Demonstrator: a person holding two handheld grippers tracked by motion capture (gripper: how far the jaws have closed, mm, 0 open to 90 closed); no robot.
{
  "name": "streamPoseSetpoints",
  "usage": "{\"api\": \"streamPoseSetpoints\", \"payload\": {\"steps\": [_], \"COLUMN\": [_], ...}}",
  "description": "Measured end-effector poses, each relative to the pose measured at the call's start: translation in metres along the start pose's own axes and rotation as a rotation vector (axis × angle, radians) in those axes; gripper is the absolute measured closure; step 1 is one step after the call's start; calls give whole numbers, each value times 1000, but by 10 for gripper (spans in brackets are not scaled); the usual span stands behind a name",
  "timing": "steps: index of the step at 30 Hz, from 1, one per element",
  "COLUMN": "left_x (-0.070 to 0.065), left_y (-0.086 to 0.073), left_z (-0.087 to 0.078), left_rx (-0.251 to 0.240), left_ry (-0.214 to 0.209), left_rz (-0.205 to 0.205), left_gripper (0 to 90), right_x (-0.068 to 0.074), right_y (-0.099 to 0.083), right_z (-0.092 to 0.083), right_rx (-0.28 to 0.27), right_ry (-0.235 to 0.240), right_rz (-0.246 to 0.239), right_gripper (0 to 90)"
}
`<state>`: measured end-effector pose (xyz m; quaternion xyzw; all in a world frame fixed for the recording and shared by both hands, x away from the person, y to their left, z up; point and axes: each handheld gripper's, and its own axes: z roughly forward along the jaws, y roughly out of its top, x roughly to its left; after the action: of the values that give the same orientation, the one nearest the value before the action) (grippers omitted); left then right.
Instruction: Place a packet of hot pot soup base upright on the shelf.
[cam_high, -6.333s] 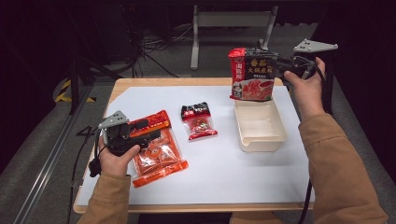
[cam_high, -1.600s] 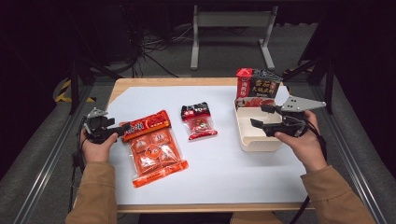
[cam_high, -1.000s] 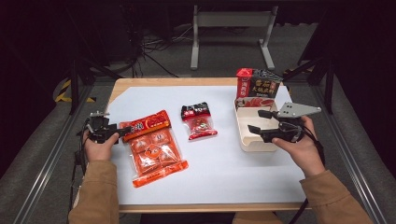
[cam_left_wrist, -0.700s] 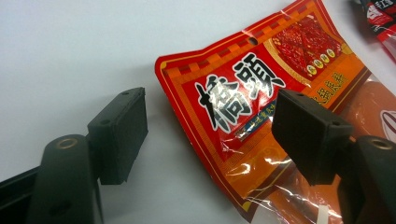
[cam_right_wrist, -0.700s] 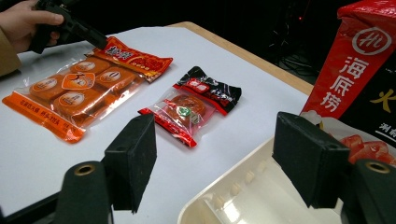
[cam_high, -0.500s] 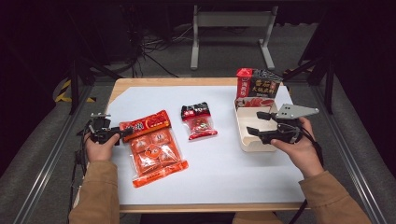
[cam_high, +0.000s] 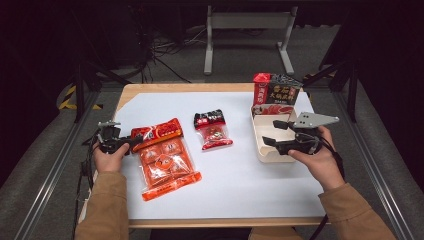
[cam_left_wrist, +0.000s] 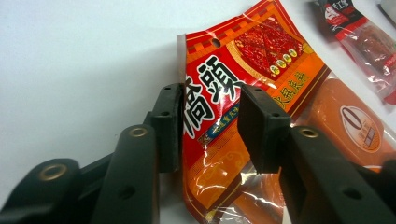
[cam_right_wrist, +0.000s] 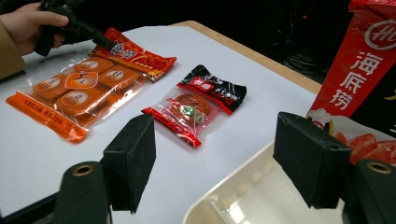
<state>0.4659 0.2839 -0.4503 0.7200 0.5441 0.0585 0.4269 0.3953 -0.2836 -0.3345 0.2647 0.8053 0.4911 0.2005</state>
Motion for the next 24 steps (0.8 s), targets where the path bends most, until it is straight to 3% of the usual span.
{"api": "streamPoseSetpoints", "payload": {"steps": [7, 10, 12, 15, 24], "left_x": [-1, -4, -6, -7, -9], "left_y": [-2, -2, -2, -3, -2], "left_z": [0, 1, 4, 9, 10], "left_rx": [-15, 6, 26, 52, 60], "left_ry": [-15, -21, 5, 11, 26], "left_rz": [7, 8, 28, 41, 61], "left_gripper": [722, 774, 814, 828, 897], "right_x": [1, 1, 2, 3, 4], "right_y": [-2, -3, -4, -4, -6], "right_z": [1, 3, 5, 7, 9], "right_rx": [-1, 1, 3, 4, 6], "right_ry": [5, 8, 13, 18, 25], "right_rz": [1, 4, 4, 3, 9], "right_gripper": [303, 303, 302, 301, 305]}}
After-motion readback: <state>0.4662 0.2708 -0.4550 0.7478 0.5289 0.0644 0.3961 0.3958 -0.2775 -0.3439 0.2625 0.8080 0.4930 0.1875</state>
